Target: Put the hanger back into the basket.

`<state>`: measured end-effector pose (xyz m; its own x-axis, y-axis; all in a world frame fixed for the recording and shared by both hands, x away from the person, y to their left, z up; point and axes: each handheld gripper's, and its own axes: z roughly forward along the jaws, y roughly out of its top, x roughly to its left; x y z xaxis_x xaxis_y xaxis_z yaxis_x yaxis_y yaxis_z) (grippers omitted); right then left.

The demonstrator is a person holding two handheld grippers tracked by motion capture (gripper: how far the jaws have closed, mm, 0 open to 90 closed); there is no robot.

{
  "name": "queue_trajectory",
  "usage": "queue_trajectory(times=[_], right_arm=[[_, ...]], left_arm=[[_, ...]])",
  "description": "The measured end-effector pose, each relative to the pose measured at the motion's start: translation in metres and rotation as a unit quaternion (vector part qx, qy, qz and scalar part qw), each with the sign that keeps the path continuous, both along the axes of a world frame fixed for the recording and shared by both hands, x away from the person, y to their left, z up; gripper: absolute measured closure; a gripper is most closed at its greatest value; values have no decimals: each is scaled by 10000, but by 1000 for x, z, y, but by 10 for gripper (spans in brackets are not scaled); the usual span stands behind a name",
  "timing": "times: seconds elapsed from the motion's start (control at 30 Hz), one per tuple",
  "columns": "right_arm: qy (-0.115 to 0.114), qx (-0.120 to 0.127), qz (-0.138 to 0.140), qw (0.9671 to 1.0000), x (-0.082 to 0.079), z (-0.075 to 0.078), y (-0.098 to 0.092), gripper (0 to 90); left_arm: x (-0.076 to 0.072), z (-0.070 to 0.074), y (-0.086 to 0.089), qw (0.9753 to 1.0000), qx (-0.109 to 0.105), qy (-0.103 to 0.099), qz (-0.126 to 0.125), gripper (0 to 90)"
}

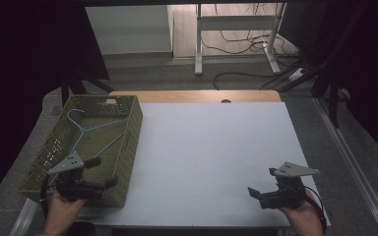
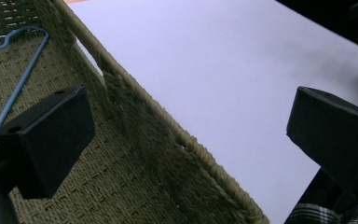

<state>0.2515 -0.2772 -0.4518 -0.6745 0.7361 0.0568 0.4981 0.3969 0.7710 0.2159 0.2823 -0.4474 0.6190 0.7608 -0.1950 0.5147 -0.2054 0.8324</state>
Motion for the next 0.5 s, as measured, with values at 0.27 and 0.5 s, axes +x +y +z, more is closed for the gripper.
queue_trajectory(times=[0.27,0.5], right_arm=[[87,-88,5,9999,2,-6,1,0],[113,-120,24,9999,4,-9,1,0]], left_arm=[[3,-15,-14,9988,439,186,-70,0],[5,-19,-15,9984,501,269,-74,0]])
